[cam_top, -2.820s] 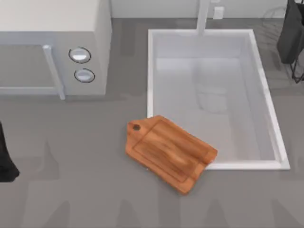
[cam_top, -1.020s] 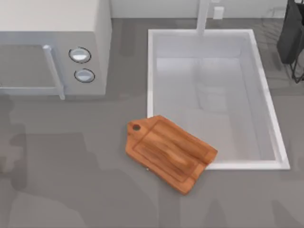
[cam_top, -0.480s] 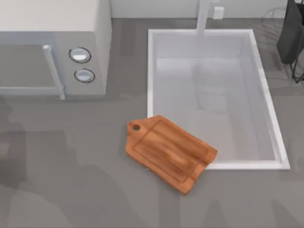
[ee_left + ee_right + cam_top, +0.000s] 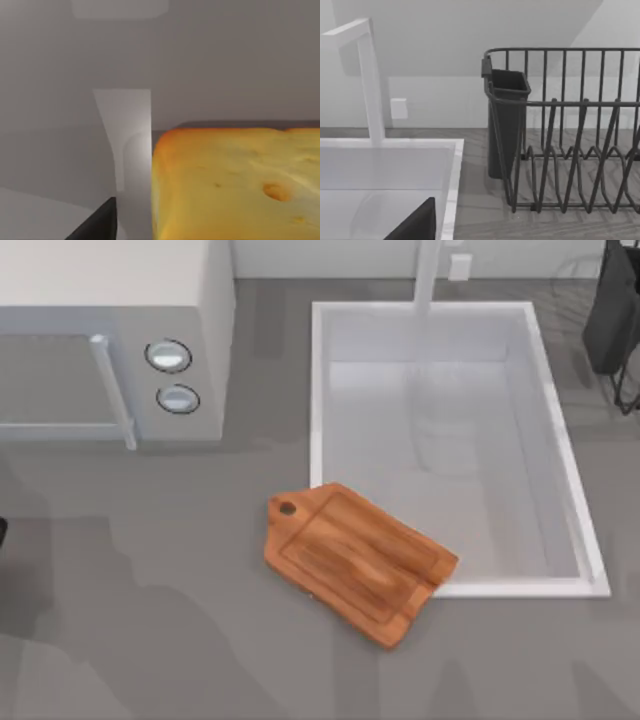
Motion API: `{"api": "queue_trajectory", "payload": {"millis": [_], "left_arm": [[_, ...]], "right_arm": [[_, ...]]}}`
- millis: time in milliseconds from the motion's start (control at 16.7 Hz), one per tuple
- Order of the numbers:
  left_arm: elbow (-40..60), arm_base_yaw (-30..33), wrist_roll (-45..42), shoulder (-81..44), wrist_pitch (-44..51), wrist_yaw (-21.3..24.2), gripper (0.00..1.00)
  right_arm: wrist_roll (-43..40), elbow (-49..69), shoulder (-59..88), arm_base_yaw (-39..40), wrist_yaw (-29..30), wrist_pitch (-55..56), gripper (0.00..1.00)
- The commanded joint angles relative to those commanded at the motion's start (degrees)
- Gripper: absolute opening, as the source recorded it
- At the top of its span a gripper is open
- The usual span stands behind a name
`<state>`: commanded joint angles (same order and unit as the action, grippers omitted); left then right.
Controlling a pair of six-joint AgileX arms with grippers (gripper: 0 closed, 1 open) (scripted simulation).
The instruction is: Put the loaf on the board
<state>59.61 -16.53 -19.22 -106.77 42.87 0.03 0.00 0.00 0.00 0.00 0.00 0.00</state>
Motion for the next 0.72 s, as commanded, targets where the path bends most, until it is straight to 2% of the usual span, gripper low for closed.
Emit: {"api": "queue_trajectory", "payload": {"millis": [720], "left_arm": [[0.0, 0.0, 0.0, 0.0, 0.0, 0.0, 0.02]], "right_arm": [[0.0, 0.0, 0.0, 0.0, 0.0, 0.0, 1.00]]}}
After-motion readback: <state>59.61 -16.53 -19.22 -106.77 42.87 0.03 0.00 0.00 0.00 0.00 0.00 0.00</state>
